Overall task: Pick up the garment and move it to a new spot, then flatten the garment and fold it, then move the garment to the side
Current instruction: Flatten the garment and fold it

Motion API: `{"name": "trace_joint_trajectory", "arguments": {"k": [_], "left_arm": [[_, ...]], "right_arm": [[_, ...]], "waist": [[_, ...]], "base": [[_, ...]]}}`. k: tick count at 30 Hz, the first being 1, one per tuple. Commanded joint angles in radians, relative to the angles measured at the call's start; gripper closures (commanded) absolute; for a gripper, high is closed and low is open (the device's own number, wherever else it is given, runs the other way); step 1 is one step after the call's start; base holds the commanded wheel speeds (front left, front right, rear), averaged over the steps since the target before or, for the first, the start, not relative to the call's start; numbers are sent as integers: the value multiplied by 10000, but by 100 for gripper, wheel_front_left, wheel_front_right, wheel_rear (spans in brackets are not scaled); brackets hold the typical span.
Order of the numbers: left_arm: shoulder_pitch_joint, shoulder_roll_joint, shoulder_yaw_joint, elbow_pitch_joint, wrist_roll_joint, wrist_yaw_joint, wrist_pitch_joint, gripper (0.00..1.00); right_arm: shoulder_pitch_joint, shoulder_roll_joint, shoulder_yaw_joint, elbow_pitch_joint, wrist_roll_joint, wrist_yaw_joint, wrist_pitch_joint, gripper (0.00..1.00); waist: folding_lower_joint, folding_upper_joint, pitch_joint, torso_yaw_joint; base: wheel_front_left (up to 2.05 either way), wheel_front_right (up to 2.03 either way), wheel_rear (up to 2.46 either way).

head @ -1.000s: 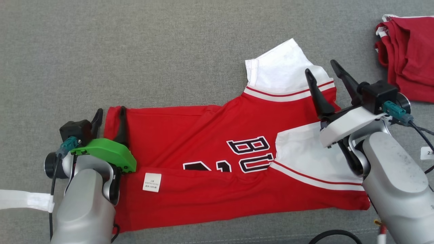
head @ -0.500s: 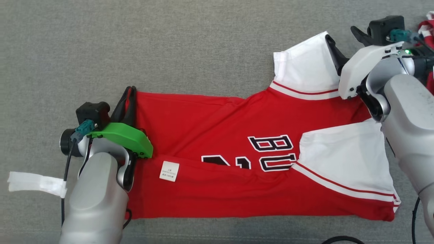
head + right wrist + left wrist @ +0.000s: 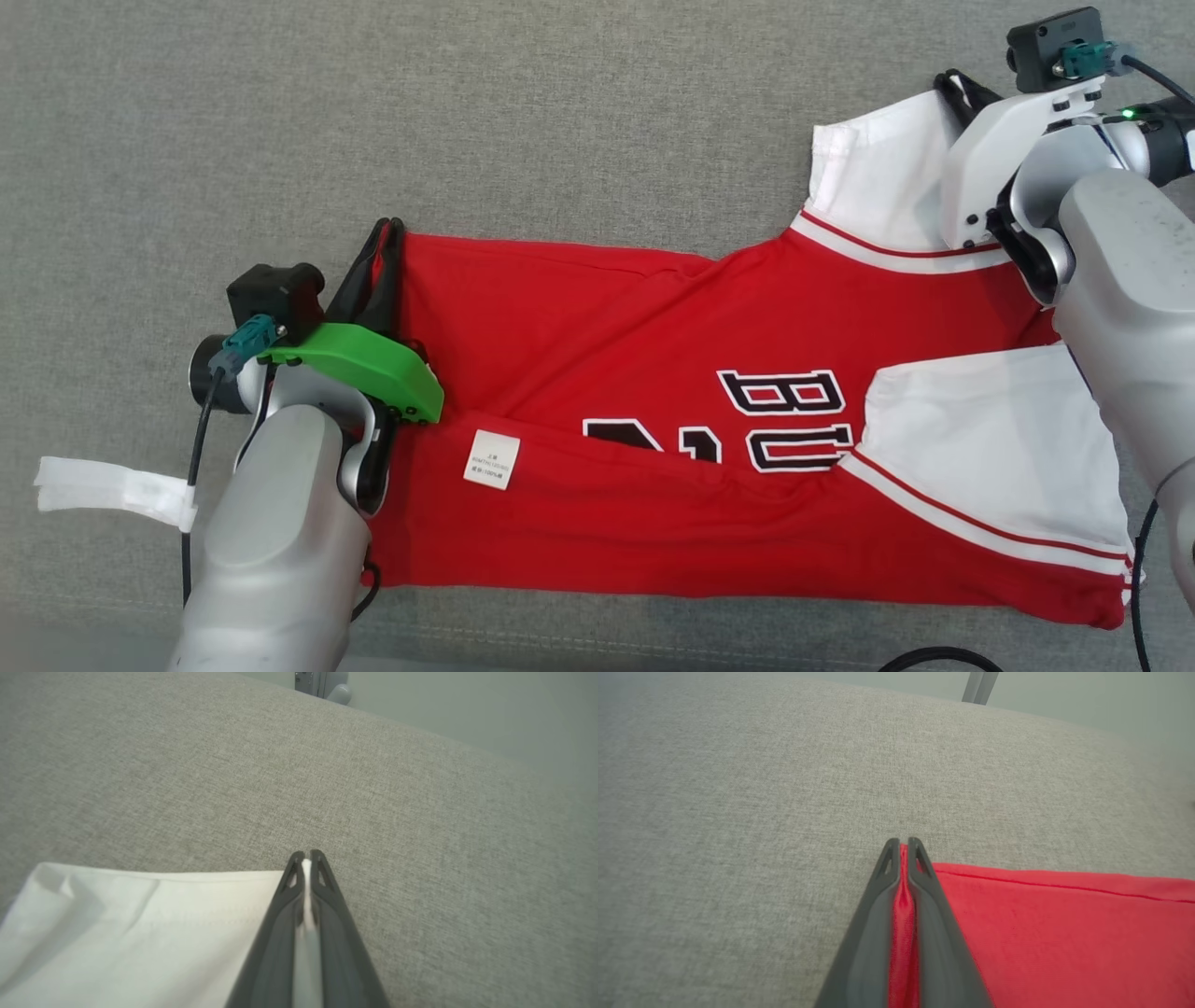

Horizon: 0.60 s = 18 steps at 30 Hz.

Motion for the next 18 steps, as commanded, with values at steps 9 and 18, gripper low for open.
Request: {"name": "trace_joint_trajectory", "arguments": {"k": [9,18], "left_arm": [[-315,51,382,31,387,-22,7,100],[643,373,459,-189,282,-22,7,100]], "right_arm": [[-432,41,-282,439,76,-21,-2150,100],[755,387,130,-76,1148,-21,-3082,100]], "waist": [[-1,0,-447,-377],[-1,0,-1873,-799]], "base": [[0,0,0],[0,0,0]]}}
